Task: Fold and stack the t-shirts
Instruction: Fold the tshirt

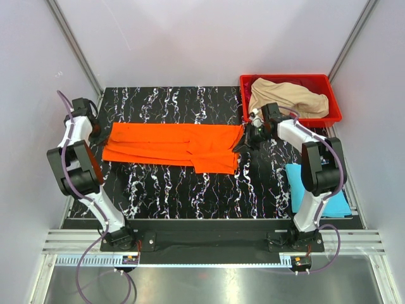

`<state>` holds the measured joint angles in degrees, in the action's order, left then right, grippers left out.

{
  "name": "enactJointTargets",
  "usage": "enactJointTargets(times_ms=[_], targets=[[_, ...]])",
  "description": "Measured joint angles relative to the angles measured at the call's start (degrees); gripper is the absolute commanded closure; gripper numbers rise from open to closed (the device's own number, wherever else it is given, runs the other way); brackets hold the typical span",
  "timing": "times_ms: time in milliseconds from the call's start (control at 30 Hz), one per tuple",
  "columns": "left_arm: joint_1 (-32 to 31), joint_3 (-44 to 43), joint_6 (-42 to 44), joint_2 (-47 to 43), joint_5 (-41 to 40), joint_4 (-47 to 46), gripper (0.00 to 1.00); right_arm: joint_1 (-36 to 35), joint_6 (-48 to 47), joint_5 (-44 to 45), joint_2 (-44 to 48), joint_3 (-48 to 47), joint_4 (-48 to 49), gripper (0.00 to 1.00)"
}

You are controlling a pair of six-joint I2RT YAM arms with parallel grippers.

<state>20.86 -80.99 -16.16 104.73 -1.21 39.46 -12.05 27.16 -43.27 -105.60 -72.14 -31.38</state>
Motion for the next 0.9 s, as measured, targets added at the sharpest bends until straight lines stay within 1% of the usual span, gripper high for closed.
enactJointTargets(times_ms=[200, 433, 667, 900], targets=[[0.0, -2.6, 0.0, 3.5, -0.4, 1.2, 1.0, 0.2, -0.6, -1.0, -3.9, -4.1, -2.0, 1.0], [0.0, -2.8, -0.1, 4.6, -1.3, 1.9, 1.0, 0.3, -0.6, -0.9, -6.9, -7.8, -3.9, 1.0], [0.0, -6.1, -0.2, 7.6, -1.7, 2.9, 1.0, 0.9, -0.5, -0.9, -9.0, -10.6, -4.7, 1.0], [0.0, -6.7, -0.4, 9.0, -1.8, 3.2, 1.0, 1.7, -0.5, -0.8, -12.0, -13.2, -5.1, 1.0]])
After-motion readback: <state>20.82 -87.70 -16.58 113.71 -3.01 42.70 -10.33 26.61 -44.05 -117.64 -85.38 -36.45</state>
